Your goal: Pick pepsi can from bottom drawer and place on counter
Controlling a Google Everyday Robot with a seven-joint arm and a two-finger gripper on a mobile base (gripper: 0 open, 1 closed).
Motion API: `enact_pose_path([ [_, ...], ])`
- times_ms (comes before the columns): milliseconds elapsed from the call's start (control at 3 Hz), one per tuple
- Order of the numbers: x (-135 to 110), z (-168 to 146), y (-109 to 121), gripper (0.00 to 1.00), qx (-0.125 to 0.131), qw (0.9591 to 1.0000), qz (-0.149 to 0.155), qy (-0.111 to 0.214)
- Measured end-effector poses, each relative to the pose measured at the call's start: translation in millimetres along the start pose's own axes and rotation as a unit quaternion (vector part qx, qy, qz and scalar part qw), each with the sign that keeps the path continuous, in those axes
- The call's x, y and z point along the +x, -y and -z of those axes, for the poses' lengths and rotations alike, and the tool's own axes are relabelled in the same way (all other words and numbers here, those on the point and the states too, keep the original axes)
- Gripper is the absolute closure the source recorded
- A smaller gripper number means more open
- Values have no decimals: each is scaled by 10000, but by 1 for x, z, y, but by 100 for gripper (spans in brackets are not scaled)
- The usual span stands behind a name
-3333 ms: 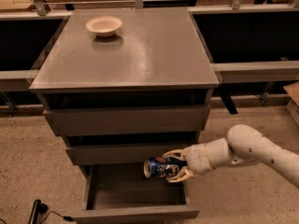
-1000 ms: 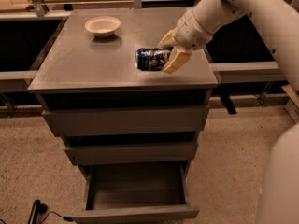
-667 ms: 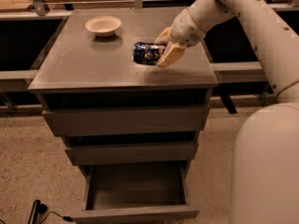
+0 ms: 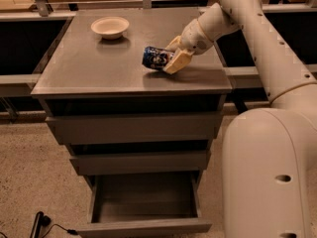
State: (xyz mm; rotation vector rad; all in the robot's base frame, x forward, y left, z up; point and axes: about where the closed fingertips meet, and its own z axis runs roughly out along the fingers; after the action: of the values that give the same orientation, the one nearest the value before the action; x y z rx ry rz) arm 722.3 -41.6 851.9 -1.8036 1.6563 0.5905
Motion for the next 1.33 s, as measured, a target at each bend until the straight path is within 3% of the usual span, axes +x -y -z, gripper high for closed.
enact_pose_path([
  [1000,-2,-12,5,12,11,10000,7,44],
  [1333,-3,-15,6,0,-3,10000,5,68],
])
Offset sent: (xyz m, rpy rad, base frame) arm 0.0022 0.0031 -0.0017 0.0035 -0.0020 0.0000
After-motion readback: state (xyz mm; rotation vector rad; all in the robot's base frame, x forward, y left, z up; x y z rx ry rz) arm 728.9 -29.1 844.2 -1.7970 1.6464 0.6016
